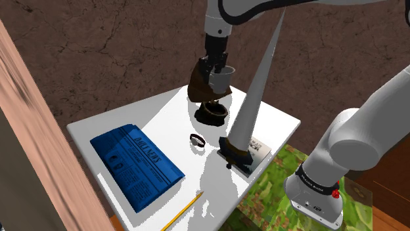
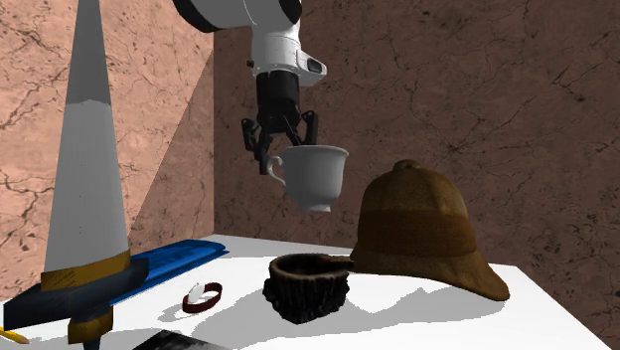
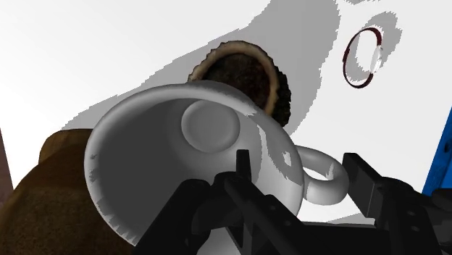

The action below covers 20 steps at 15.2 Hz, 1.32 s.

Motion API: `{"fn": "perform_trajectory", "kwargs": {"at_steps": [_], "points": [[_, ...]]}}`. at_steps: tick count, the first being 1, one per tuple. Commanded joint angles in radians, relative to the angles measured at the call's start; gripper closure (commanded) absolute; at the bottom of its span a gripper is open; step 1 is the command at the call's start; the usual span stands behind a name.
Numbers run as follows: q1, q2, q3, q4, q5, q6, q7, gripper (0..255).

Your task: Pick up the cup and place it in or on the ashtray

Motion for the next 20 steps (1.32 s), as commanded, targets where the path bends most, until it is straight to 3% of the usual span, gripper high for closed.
{"fn": "perform_trajectory", "kwargs": {"at_steps": [1,13,20], "points": [[0.000,0.003,0.000,-0.021,-0.001,0.025,0.000,255],[0.000,0.045,0.005,-0.141,-0.009,0.187,0.012,255],[0.000,0.048,0.005,-0.145,-0.009,0.193,0.012,255]]}}
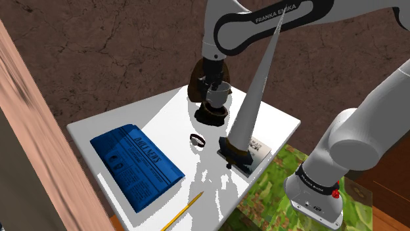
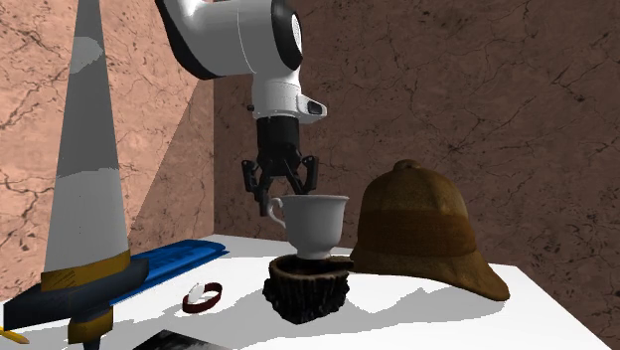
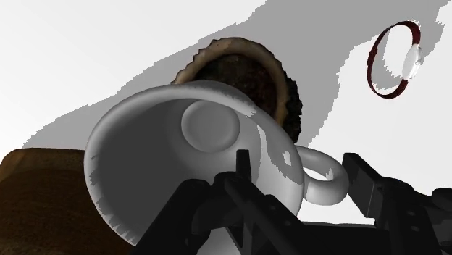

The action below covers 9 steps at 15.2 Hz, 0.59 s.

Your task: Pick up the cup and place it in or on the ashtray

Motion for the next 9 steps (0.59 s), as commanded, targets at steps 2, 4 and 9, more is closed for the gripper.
{"fn": "perform_trajectory", "kwargs": {"at_steps": [2,4,9], "points": [[0.000,0.000,0.000,0.000,0.000,0.000,0.000,0],[0.000,0.000,0.000,0.000,0.000,0.000,0.000,0],[0.001,-0.021,-0.001,0.048,0.004,-0.068,-0.003,0]]}}
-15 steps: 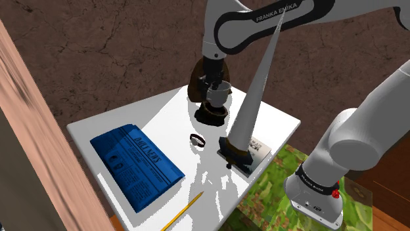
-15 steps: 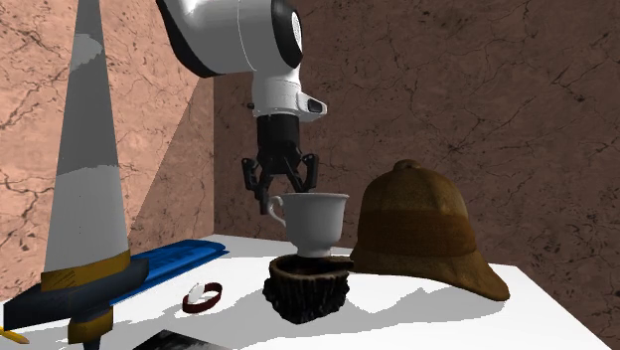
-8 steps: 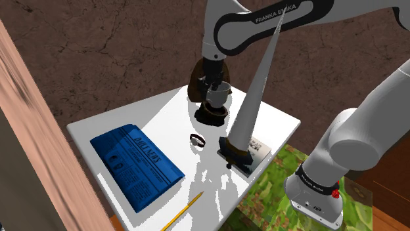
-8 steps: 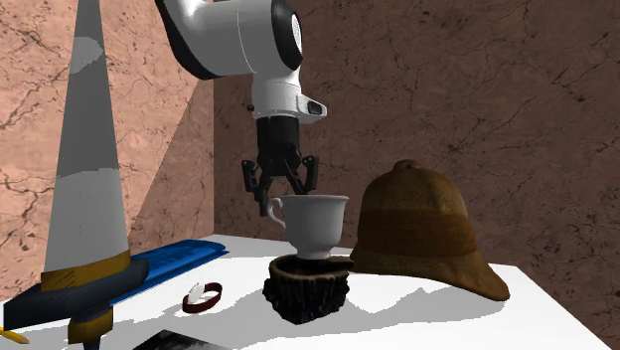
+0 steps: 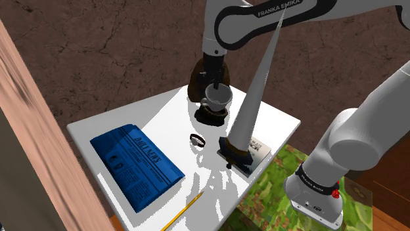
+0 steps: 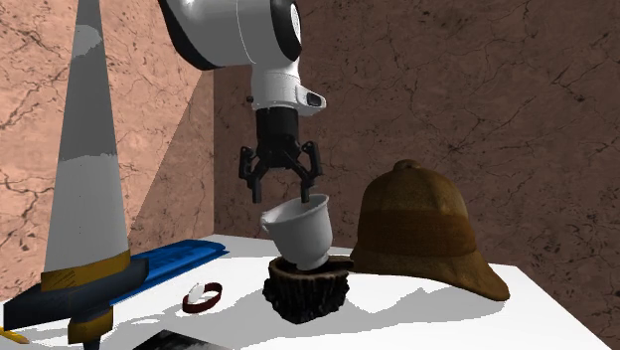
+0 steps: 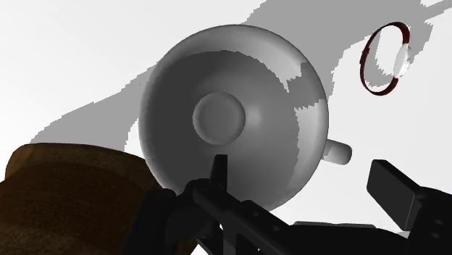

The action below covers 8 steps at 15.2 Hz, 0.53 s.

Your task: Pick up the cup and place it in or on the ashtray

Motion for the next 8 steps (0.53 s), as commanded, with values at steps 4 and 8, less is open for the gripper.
{"fn": "perform_trajectory", "kwargs": {"at_steps": [4,8], "points": [[0.000,-0.023,-0.002,0.068,0.004,-0.091,-0.005,0],[0.000,-0.022,-0.002,0.068,0.004,-0.091,-0.005,0]]}}
